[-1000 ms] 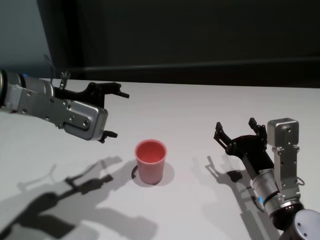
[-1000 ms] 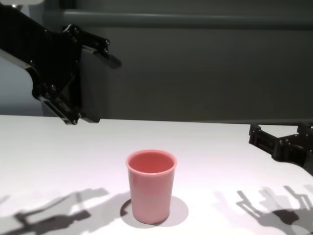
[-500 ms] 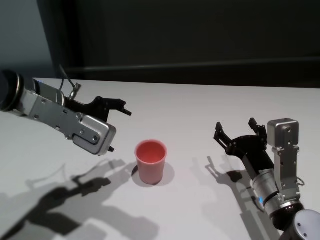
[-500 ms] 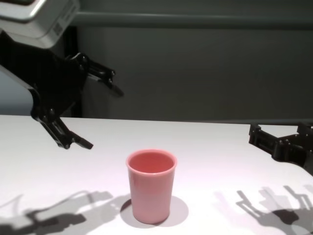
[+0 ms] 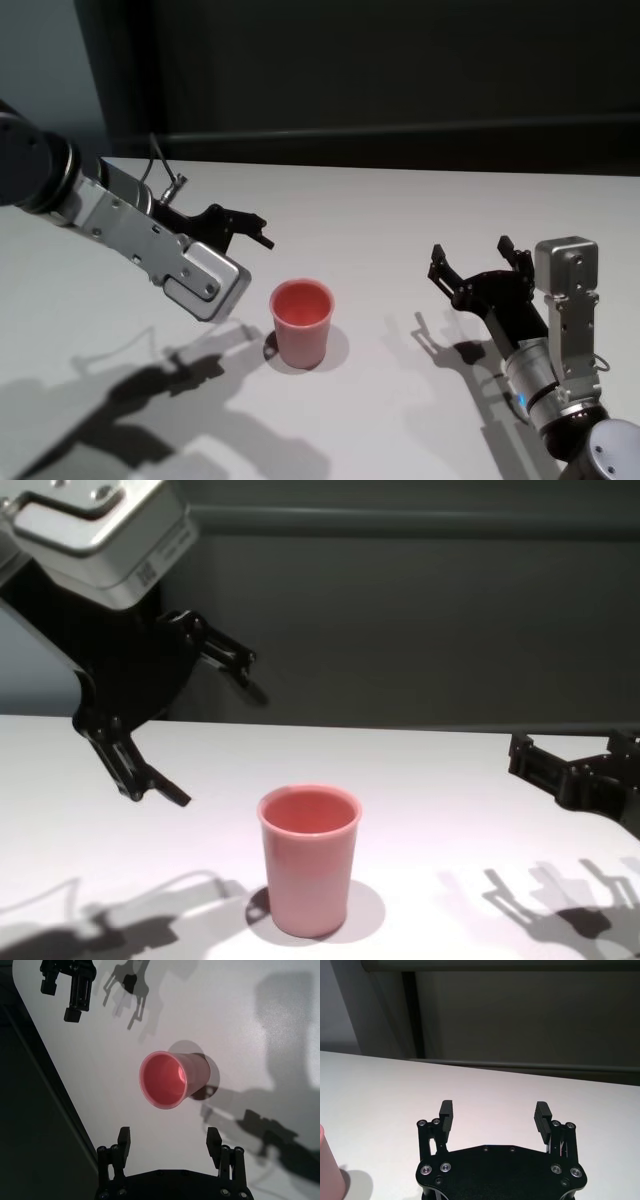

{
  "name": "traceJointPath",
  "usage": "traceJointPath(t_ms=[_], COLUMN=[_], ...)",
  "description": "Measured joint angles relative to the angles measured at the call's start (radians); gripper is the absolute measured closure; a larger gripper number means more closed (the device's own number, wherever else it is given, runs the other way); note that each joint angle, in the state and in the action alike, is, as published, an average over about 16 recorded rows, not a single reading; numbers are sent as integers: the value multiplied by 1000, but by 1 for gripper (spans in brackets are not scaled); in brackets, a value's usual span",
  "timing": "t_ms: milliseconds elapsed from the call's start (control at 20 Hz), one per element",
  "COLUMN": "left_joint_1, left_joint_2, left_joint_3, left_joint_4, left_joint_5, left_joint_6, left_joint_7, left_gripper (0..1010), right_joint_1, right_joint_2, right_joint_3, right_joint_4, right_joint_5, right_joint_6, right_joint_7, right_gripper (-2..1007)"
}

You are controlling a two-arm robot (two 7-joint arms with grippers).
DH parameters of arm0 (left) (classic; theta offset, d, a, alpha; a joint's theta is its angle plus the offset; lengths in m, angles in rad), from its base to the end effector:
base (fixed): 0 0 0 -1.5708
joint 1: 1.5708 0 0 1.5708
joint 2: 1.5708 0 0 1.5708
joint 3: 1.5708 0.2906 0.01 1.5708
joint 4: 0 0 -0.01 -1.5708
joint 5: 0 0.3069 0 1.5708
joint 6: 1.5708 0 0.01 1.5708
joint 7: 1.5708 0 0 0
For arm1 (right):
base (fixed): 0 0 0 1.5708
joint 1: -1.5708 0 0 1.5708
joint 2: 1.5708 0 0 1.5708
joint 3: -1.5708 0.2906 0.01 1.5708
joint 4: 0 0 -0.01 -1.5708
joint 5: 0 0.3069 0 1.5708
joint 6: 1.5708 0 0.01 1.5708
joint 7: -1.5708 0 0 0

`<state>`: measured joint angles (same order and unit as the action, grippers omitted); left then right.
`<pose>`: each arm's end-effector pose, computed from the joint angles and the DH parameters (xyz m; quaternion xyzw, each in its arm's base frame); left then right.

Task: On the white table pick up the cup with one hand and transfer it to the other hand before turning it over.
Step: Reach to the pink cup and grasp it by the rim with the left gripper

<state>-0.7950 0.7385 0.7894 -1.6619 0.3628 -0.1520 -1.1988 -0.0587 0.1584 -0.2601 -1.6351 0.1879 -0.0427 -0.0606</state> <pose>0.4148 0.0104 -0.0856 0.4936 -0.4342 -0.0806 0.7492 0.2983 0.0388 -0.3076 0.0183 0.0178 -0.6311 0.7753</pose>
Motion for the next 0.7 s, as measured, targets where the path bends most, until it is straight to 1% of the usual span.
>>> traceJointPath(t_ms=[300,700], left_joint_1=[-40,-79], left_joint_2=[-21,-52], left_joint_3=[40,91], left_joint_4=[11,39], left_joint_5=[3,5], left_joint_6=[-18,-47], left_joint_7=[-42,-77], left_gripper=[9,9], right_joint_1=[0,0], right_joint_2=[0,0], right_joint_3=[0,0], right_joint_4=[0,0], right_joint_5=[0,0], right_joint_6=[0,0], right_joint_7=[0,0], right_gripper=[3,3])
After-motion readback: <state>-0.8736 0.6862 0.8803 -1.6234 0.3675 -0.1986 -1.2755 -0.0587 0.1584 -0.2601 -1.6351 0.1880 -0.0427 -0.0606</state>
